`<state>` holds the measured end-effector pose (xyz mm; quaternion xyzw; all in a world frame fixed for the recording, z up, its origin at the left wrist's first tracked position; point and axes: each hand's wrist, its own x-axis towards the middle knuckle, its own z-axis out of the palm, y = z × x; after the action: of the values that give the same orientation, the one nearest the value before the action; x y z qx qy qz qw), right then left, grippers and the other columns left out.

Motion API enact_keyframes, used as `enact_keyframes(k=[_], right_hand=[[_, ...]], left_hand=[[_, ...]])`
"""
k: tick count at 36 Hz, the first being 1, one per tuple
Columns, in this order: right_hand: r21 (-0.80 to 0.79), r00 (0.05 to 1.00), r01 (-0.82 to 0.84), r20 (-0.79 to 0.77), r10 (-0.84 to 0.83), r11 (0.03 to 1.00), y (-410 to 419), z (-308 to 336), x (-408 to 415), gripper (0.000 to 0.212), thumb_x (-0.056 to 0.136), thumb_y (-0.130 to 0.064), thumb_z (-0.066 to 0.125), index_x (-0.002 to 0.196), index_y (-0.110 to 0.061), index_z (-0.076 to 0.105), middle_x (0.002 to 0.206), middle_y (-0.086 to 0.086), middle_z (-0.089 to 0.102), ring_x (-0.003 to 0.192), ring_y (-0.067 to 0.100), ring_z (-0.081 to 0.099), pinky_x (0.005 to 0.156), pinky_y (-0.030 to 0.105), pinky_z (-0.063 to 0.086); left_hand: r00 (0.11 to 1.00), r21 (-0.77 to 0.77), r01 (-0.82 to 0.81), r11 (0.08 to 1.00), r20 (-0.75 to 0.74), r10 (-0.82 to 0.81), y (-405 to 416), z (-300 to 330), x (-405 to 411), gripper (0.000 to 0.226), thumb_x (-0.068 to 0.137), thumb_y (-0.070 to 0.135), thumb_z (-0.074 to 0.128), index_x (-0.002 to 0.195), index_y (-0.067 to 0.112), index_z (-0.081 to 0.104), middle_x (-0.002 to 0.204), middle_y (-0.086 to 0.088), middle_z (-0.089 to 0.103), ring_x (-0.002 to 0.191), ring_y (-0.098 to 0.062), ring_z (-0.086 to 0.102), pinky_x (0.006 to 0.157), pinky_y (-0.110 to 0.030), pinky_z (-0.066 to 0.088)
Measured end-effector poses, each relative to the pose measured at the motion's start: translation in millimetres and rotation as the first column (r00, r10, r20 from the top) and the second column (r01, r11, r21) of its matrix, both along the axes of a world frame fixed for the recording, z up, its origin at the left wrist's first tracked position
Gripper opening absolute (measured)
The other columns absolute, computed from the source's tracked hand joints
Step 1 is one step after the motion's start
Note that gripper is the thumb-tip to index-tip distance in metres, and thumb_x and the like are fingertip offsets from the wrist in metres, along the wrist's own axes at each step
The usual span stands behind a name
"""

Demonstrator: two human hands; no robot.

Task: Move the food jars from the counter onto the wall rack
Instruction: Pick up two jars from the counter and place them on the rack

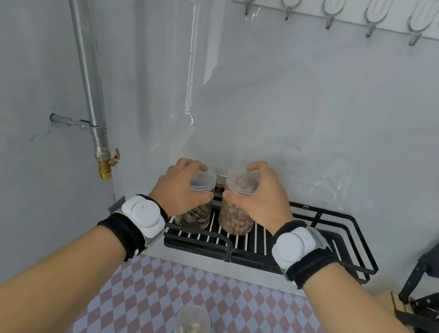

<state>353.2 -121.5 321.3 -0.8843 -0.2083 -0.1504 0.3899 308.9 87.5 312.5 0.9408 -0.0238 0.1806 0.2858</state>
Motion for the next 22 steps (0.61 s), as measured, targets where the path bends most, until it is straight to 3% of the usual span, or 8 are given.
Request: enact_keyframes(k=[8,17,22], right_hand=[[-0.035,0.999,0.019,-0.038,-0.021,0.999,2.1,-11.1,6.1,0.072,0.066,-0.049,0.085,0.123,-0.023,0.049,0.122,0.001,0.052,0.103,0.017,0.055,0.084,0.038,0.051],[-0.099,1.0,0.011,-0.016,-0.013,0.995,-1.2,-15.3,3.7,0.07,0.074,-0.052,0.078,0.13,-0.025,0.047,0.132,0.004,0.048,0.111,0.023,0.056,0.087,0.04,0.051],[-0.122,0.999,-0.011,-0.035,0.007,0.993,-9.1,-10.6,-5.3,0.088,0.075,-0.053,0.078,0.145,-0.024,0.033,0.148,0.008,0.038,0.129,0.03,0.047,0.101,0.047,0.047]], left_hand=[[0.996,0.079,-0.085,0.993,-0.001,0.085,-3.3,-7.0,-2.2,0.069,0.079,0.054,0.07,0.139,0.033,0.042,0.151,-0.004,0.032,0.136,-0.03,0.032,0.108,-0.048,0.027],[0.958,-0.015,-0.167,0.986,0.233,0.166,-23.8,-18.1,-28.2,0.075,0.081,0.04,0.07,0.145,0.024,0.035,0.151,-0.007,0.035,0.14,-0.026,0.027,0.113,-0.044,0.019],[0.948,-0.026,-0.118,0.993,0.295,0.121,-37.3,-19.7,-46.5,0.072,0.082,0.035,0.07,0.144,0.022,0.037,0.151,-0.006,0.037,0.14,-0.023,0.028,0.112,-0.04,0.017]])
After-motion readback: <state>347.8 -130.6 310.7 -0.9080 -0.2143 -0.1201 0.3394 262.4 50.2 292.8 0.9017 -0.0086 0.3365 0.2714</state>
